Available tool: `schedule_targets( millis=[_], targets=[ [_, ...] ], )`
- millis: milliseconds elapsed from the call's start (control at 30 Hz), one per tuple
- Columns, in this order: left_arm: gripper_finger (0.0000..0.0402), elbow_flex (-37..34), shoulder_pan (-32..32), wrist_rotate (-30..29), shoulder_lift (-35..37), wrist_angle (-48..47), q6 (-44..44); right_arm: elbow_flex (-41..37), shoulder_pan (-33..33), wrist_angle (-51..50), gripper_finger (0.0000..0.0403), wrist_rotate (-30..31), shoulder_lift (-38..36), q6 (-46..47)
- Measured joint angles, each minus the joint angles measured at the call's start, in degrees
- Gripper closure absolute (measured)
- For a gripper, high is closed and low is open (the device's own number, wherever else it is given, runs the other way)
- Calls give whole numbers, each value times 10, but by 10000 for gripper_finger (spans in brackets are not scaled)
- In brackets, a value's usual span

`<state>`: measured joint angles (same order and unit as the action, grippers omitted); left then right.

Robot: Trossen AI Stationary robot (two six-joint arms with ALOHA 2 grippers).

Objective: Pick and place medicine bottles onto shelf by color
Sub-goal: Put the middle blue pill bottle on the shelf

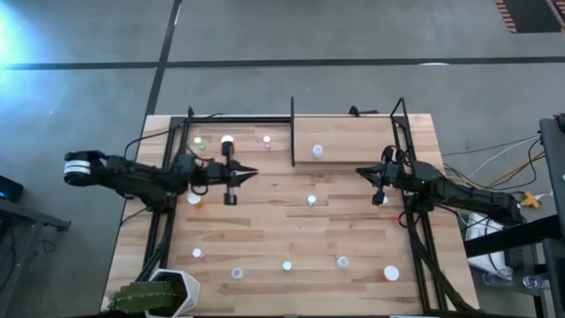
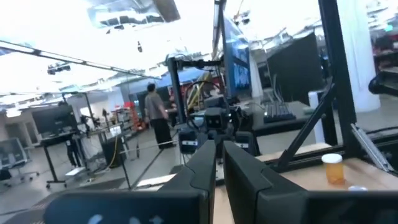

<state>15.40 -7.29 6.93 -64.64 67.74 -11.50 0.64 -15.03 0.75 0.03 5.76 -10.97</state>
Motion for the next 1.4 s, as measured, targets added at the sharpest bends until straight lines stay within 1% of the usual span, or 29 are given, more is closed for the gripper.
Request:
schedule_targets(
  millis=[133,333,400,467,533,633,733,767,833,900,933,1000,1067,1167,1300,1400],
  targets=[
    [389,-43,2,0,29,14,7,0,0,0,390,0,0,0],
    [389,-62,11,3,44,12,6,0,0,13,390,1,-1,2],
    [389,-65,11,4,44,9,-5,0,0,13,390,1,0,25],
    [389,-73,11,3,45,7,-24,0,0,18,390,0,0,69],
    [388,-82,11,3,47,7,-39,0,0,56,390,1,1,97],
    [388,-96,11,3,56,7,-39,0,1,138,390,-2,0,104],
    [388,-104,11,3,59,7,-38,0,1,209,390,-33,8,144],
    [388,-106,11,3,60,8,-38,1,1,225,390,-56,14,150],
    [388,-111,11,3,60,8,-38,8,5,225,390,-94,32,183],
    [388,-113,11,3,58,8,-38,9,18,223,388,-89,61,187],
    [388,-114,11,3,58,7,-38,8,27,223,384,-75,79,174],
    [388,-114,11,3,58,8,-37,8,49,230,366,-46,114,152],
    [388,-119,11,3,59,7,-37,8,74,261,339,-39,156,144],
    [388,-122,11,3,59,8,-38,8,114,302,288,-26,216,141],
    [388,-122,11,3,59,8,-38,9,165,334,220,40,302,142],
    [388,-122,11,3,58,7,-39,9,190,374,176,65,370,160]
  ],
)
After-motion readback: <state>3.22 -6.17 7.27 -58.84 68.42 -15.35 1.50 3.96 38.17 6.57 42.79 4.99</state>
